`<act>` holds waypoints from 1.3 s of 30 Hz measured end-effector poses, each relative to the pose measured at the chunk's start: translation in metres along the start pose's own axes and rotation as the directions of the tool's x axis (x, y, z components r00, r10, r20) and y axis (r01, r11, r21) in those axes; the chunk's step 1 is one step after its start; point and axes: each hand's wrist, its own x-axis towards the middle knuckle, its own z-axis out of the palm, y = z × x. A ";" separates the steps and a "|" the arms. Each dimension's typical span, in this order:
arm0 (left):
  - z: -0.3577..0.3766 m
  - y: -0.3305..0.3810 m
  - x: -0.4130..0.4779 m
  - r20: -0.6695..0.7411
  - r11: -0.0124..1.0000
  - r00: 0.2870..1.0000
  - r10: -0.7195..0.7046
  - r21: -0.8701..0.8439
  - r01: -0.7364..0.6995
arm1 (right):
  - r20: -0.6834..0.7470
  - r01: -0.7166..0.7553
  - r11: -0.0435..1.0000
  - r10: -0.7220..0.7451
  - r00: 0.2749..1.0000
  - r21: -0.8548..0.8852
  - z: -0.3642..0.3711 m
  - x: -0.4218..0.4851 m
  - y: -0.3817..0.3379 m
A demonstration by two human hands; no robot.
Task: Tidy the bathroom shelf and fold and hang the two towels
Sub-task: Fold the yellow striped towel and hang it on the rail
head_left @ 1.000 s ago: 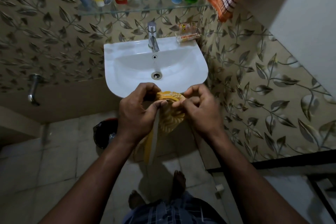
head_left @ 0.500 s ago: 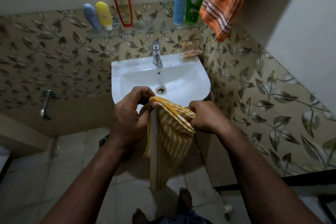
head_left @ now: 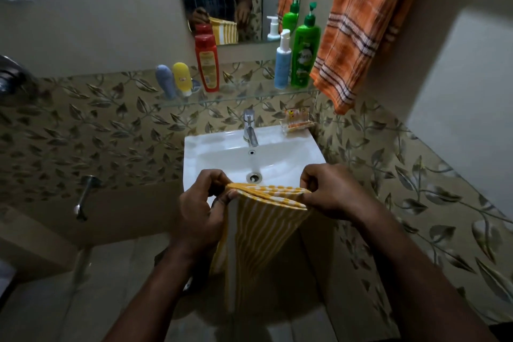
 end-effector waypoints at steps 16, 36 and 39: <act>-0.020 0.008 0.028 -0.021 0.966 0.999 -0.050 -0.254 0.043 | -0.172 0.434 0.899 -0.419 0.891 0.062 -0.009 0.007 -0.008; -0.039 0.016 0.034 -0.021 0.995 1.000 0.003 -0.100 -0.005 | -0.334 0.365 0.895 -0.272 0.902 0.257 0.000 -0.008 -0.002; -0.042 0.017 0.036 -0.005 0.989 0.999 -0.041 -0.146 0.039 | -0.315 0.386 0.828 -0.269 0.910 0.407 -0.003 -0.009 -0.003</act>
